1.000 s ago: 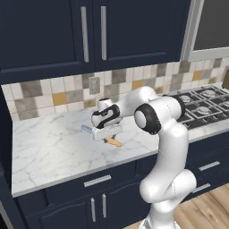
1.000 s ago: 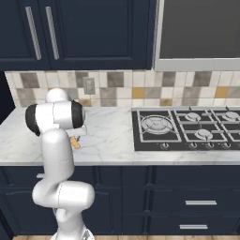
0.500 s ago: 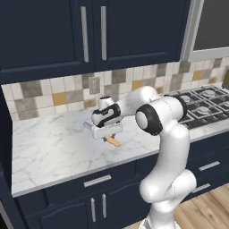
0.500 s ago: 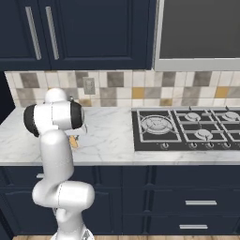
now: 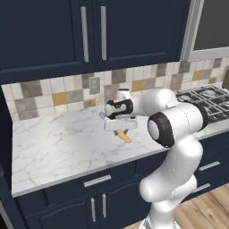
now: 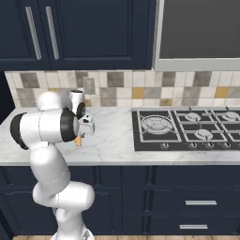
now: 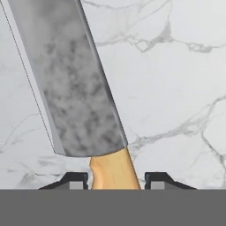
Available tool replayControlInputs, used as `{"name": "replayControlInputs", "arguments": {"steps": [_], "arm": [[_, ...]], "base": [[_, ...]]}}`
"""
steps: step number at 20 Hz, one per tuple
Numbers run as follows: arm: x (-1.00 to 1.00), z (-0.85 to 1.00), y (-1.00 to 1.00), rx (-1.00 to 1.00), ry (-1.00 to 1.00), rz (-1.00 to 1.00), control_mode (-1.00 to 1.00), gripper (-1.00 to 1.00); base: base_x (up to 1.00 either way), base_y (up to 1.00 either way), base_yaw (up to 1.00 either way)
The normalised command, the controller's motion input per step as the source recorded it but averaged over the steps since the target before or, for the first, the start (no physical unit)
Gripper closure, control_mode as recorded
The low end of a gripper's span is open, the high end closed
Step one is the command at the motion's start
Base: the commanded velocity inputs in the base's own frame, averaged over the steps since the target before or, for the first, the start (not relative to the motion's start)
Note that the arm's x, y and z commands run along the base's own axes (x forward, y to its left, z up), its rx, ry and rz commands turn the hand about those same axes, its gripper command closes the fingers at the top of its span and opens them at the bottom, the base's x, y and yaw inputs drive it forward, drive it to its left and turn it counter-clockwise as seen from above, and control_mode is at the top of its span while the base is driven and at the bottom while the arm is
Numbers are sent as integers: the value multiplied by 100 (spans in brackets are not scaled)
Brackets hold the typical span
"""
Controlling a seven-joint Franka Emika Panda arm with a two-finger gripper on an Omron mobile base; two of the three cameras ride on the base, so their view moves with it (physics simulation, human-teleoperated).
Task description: Move the cutting board and knife to the sink. Then move spray from the cabinet to the counter.
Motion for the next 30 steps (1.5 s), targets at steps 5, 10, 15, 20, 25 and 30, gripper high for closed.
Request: {"name": "replayControlInputs", "arguments": {"steps": [5, 10, 15, 20, 25, 30], "arm": [[-49, 88, -40, 0, 2, -14, -100, 100], [-54, 65, -29, 0, 19, -8, -100, 100], [-69, 36, -35, -1, 15, -5, -100, 100], [-57, 30, -51, 0, 2, -1, -100, 100], [-35, 1, -61, 0, 0, -3, -100, 100], [-45, 0, -66, 0, 0, -1, -100, 100]], "base": [[0, 0, 0], [0, 0, 0], [0, 0, 0], [0, 0, 0], [0, 0, 0], [0, 0, 0]]}}
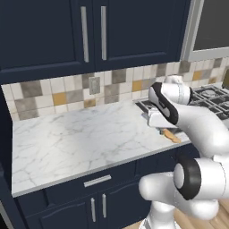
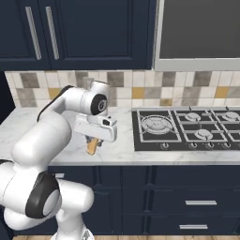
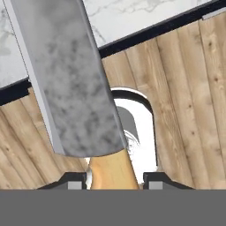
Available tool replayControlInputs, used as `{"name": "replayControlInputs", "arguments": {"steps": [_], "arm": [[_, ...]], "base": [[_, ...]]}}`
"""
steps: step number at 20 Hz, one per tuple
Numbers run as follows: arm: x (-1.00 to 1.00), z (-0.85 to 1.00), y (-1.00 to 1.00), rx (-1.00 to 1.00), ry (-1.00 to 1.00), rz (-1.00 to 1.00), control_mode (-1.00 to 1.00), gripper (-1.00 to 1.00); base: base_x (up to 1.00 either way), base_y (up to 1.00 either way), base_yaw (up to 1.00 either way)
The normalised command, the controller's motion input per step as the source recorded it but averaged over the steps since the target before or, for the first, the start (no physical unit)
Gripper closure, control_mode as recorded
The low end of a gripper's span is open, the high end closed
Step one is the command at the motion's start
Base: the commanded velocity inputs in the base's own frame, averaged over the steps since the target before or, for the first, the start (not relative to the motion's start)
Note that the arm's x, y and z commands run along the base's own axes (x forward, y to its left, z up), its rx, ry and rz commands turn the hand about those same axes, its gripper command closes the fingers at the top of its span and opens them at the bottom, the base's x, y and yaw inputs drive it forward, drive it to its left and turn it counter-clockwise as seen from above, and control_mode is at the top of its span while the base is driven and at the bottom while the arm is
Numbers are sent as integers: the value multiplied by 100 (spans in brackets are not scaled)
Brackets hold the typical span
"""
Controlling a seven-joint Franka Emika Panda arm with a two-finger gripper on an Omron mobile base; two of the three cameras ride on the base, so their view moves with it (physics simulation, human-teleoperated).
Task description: Move the cutting board and knife to the sink. Then move spray from the cabinet to the counter.
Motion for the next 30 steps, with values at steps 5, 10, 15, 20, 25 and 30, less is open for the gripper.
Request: {"name": "replayControlInputs", "arguments": {"steps": [5, 10, 15, 20, 25, 30], "arm": [[-28, 32, -61, -2, 0, 0, -100, 100], [-7, 19, -45, -2, 1, -1, -100, 100], [-1, 0, 0, -2, 1, -1, -100, 100], [0, 0, 0, 0, 0, 0, -100, 100], [0, 0, 0, 0, 0, 0, 100, 100], [0, 0, 0, 0, 0, 0, 100, 100]], "base": [[0, 0, 0], [0, 0, 0], [0, 0, 0], [0, 0, 0], [-9, -4, 0], [-47, -28, -13]]}}
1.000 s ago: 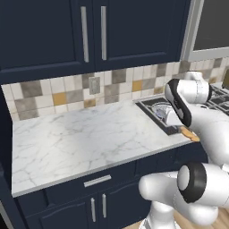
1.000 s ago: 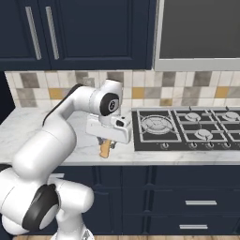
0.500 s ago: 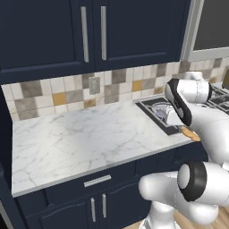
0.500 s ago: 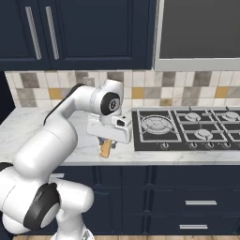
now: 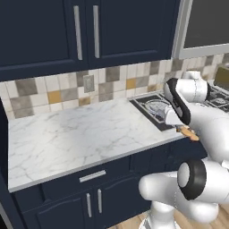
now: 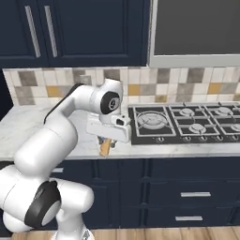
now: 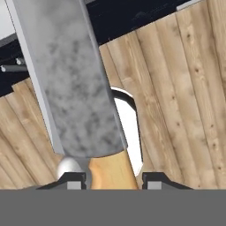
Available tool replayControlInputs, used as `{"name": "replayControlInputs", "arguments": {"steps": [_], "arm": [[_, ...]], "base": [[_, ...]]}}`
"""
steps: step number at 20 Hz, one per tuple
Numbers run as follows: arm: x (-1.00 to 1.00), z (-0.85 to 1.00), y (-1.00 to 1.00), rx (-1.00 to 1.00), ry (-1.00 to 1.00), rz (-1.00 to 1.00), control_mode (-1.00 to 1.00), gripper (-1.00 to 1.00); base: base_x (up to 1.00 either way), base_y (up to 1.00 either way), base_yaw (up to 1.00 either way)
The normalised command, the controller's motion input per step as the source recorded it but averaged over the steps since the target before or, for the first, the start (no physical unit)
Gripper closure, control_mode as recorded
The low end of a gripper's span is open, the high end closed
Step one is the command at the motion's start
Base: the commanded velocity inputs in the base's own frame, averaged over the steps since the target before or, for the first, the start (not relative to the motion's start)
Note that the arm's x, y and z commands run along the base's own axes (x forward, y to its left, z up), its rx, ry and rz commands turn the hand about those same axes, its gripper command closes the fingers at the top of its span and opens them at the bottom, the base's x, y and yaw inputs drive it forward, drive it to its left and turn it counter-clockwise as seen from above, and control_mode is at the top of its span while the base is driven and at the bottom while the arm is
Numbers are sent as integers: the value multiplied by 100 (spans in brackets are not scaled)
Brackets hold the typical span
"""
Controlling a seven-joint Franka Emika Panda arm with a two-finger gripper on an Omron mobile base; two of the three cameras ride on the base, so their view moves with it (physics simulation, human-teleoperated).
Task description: Move the cutting board and knife to the sink. Then move spray from the cabinet to the counter.
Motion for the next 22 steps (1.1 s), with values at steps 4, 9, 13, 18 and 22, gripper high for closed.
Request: {"name": "replayControlInputs", "arguments": {"steps": [4, 9, 13, 18, 22], "arm": [[0, 0, 0, 0, 0, 0, 100, 100], [0, 0, 0, 0, 0, 0, 100, 100], [0, 0, 0, 0, 0, 0, 100, 100], [0, 0, 0, 0, 0, 0, 100, 100], [0, 0, 0, 0, 0, 0, 100, 100]], "base": [[-60, -50, -33], [-3, -90, -59], [-3, -81, -63], [0, -70, -75], [0, -66, -80]]}}
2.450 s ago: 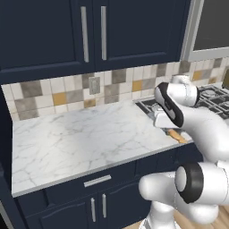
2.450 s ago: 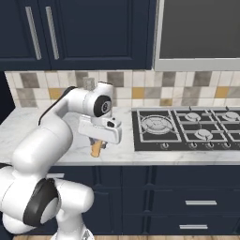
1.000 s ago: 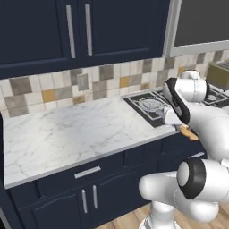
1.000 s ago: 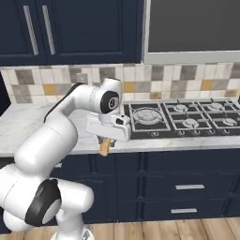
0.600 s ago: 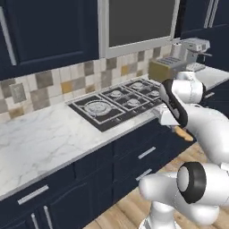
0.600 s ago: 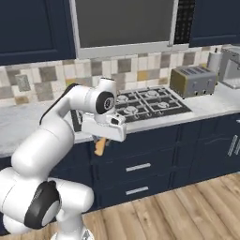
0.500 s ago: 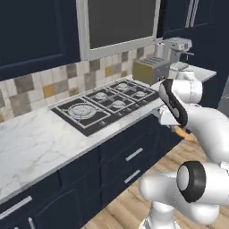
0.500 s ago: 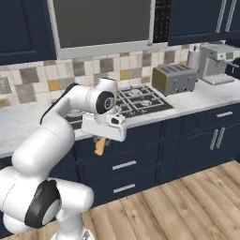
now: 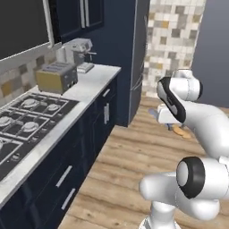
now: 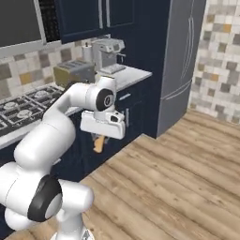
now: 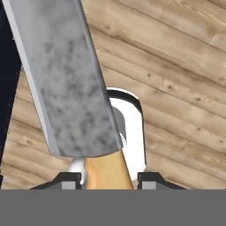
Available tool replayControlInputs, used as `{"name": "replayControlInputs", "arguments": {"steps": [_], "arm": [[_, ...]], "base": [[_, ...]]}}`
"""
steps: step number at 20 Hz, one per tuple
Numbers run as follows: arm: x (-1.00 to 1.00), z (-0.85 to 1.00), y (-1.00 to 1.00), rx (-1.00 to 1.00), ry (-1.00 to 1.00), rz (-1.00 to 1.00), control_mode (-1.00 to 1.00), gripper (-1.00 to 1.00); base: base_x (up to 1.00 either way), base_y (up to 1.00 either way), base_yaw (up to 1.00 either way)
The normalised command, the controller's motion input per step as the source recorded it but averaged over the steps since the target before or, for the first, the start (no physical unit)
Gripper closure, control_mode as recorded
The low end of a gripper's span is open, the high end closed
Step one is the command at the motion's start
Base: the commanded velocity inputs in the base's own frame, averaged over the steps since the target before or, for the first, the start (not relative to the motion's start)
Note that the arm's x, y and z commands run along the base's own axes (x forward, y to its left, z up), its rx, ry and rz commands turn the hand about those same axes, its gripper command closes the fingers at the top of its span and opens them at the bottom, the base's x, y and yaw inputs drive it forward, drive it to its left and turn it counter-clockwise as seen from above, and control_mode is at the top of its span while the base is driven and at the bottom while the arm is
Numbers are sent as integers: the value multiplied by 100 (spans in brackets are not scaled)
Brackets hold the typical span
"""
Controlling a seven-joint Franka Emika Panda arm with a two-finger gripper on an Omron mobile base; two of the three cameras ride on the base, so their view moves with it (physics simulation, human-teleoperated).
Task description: Move the cutting board and knife to the sink. Then move spray from the cabinet to the counter.
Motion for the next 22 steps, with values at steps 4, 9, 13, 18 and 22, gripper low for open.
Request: {"name": "replayControlInputs", "arguments": {"steps": [4, 9, 13, 18, 22], "arm": [[0, 0, 0, 0, 0, 0, 100, 100], [0, 0, 0, 0, 0, 0, 100, 100], [0, 0, 0, 0, 0, 0, 100, 100], [0, 0, 0, 0, 0, 0, 100, 100], [0, 0, 0, 0, 0, 0, 100, 100]], "base": [[0, -69, -79], [0, -63, -78], [0, -62, -77], [0, -59, -74], [0, -44, -71]]}}
